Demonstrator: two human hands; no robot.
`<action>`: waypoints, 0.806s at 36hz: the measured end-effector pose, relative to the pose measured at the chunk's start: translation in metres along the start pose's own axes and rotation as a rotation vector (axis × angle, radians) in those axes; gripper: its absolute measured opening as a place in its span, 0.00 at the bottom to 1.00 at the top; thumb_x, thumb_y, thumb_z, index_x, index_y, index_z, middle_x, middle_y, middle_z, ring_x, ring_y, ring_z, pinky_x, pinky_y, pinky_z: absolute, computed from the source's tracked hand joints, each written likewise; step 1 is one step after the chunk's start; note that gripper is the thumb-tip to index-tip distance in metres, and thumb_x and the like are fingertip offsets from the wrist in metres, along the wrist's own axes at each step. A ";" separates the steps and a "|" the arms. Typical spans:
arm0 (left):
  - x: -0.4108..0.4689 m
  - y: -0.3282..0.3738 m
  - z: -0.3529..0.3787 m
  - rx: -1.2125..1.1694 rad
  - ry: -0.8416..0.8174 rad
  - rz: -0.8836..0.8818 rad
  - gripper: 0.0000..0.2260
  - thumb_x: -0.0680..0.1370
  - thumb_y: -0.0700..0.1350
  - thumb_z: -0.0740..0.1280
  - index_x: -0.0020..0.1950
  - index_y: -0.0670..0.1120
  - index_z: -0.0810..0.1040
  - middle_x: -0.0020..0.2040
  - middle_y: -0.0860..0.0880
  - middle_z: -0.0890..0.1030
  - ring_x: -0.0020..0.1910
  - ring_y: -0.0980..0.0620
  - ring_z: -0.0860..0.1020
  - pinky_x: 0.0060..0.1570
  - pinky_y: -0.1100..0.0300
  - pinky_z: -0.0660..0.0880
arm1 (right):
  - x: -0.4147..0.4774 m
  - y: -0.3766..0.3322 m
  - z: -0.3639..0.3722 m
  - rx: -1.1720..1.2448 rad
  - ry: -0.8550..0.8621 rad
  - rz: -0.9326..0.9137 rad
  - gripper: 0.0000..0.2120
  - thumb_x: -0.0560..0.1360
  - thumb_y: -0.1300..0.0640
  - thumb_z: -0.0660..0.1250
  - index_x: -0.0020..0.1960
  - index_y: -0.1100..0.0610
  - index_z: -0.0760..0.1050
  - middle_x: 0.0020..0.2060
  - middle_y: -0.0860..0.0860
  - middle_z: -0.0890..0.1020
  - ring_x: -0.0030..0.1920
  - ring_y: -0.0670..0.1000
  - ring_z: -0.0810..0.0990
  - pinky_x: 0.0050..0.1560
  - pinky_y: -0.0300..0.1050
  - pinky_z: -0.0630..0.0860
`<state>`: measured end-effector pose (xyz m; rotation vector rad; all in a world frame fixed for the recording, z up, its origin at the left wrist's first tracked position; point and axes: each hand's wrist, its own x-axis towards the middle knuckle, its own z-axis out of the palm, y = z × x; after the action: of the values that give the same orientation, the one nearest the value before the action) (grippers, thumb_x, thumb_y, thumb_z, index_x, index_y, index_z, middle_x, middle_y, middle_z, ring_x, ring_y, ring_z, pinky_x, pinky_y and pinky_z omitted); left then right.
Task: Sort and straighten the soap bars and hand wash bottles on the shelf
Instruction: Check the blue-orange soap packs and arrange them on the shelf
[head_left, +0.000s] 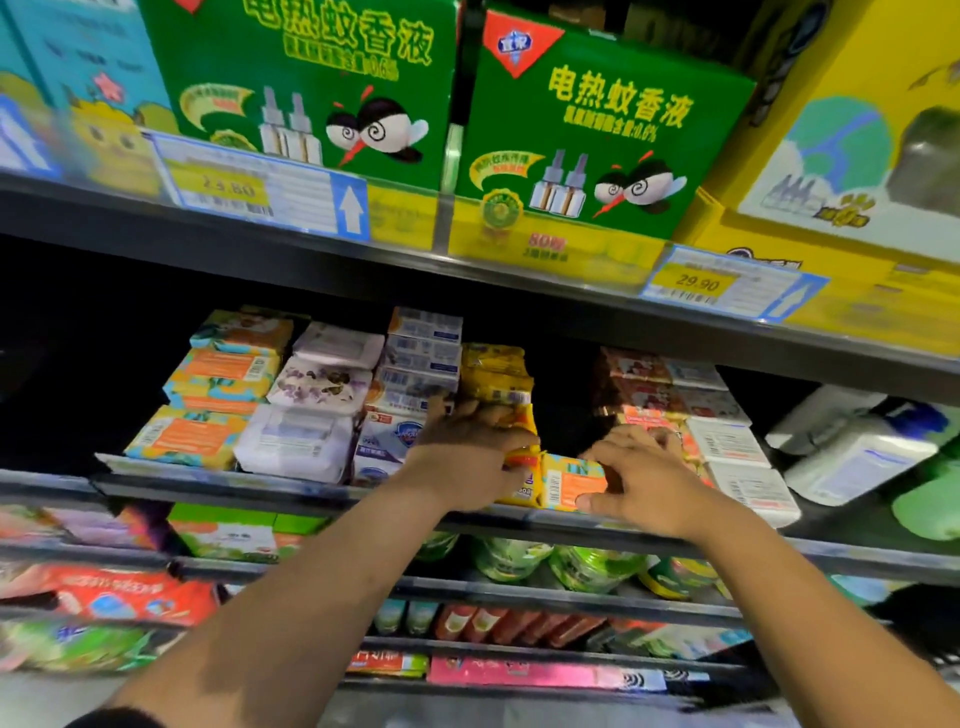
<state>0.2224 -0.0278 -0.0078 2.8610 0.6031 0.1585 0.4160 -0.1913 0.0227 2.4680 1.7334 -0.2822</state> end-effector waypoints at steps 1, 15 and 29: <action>-0.001 0.000 0.000 -0.015 -0.002 -0.003 0.21 0.79 0.66 0.56 0.72 0.67 0.65 0.76 0.60 0.64 0.73 0.50 0.61 0.70 0.50 0.54 | 0.000 0.000 -0.002 0.041 -0.004 -0.003 0.21 0.75 0.36 0.68 0.65 0.40 0.71 0.60 0.40 0.70 0.71 0.45 0.57 0.65 0.52 0.50; -0.002 0.000 -0.011 -0.068 -0.042 0.002 0.18 0.80 0.64 0.57 0.69 0.66 0.71 0.76 0.60 0.63 0.74 0.51 0.60 0.72 0.47 0.53 | -0.009 0.001 -0.011 0.430 0.018 0.023 0.22 0.67 0.47 0.80 0.54 0.33 0.73 0.56 0.35 0.76 0.59 0.38 0.69 0.68 0.45 0.48; -0.001 0.004 -0.015 0.025 -0.123 -0.020 0.21 0.79 0.68 0.55 0.72 0.68 0.66 0.77 0.59 0.62 0.76 0.49 0.59 0.74 0.42 0.48 | -0.052 -0.027 -0.031 1.107 0.449 0.076 0.24 0.64 0.66 0.81 0.55 0.50 0.80 0.51 0.48 0.83 0.46 0.43 0.84 0.42 0.37 0.79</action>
<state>0.2206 -0.0293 0.0078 2.8619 0.6135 -0.0281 0.3765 -0.2236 0.0647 3.5636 1.9541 -0.9648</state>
